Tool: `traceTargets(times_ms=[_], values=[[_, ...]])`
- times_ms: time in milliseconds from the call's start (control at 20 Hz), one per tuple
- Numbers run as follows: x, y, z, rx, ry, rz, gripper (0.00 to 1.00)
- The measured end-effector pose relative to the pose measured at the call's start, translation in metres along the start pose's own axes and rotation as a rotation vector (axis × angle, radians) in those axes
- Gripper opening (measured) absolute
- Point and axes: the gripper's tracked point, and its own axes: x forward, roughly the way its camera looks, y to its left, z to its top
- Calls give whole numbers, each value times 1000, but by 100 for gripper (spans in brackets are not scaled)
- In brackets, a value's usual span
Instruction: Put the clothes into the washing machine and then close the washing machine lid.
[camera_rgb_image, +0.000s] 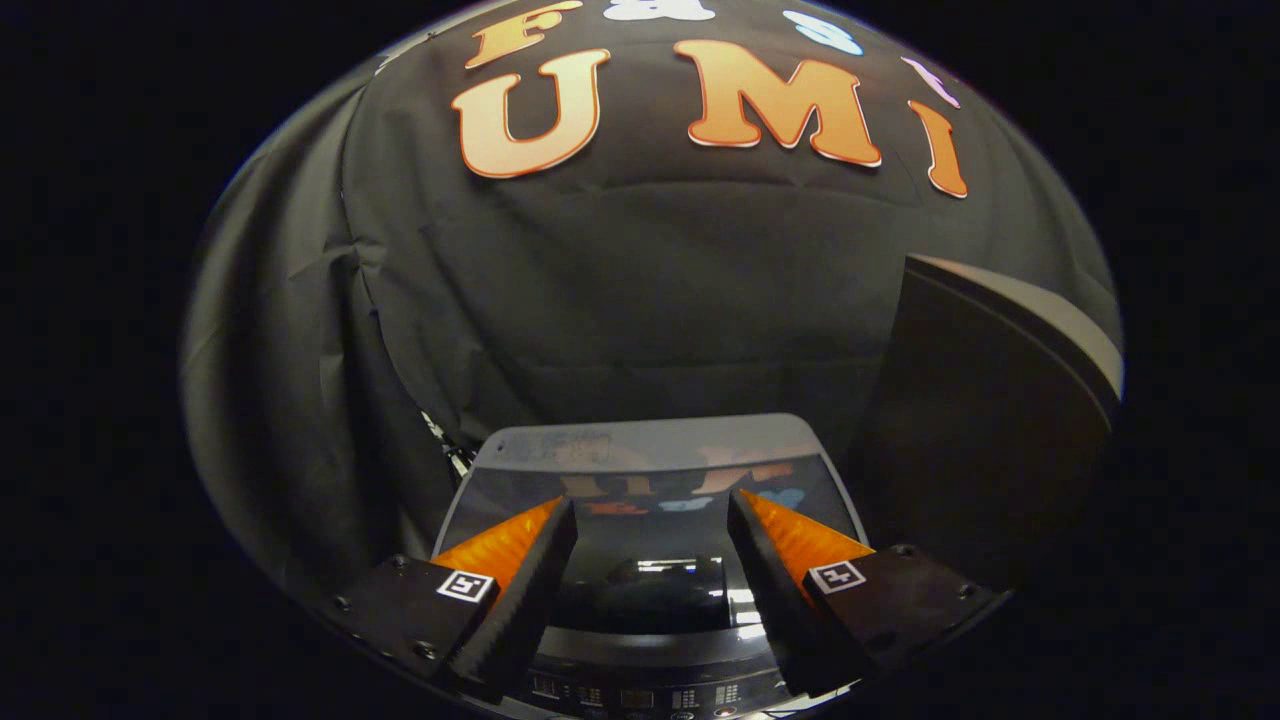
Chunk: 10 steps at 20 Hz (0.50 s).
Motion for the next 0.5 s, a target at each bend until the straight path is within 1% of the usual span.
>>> traceTargets(times_ms=[100, 200, 300, 500], values=[[-1, 2, -14, 0, 38, 2, 98], [-3, 1, -14, -9, 44, 6, 99], [-15, 4, 4, -28, 15, 16, 99], [-69, 1, 62, -57, -94, 27, 99]])
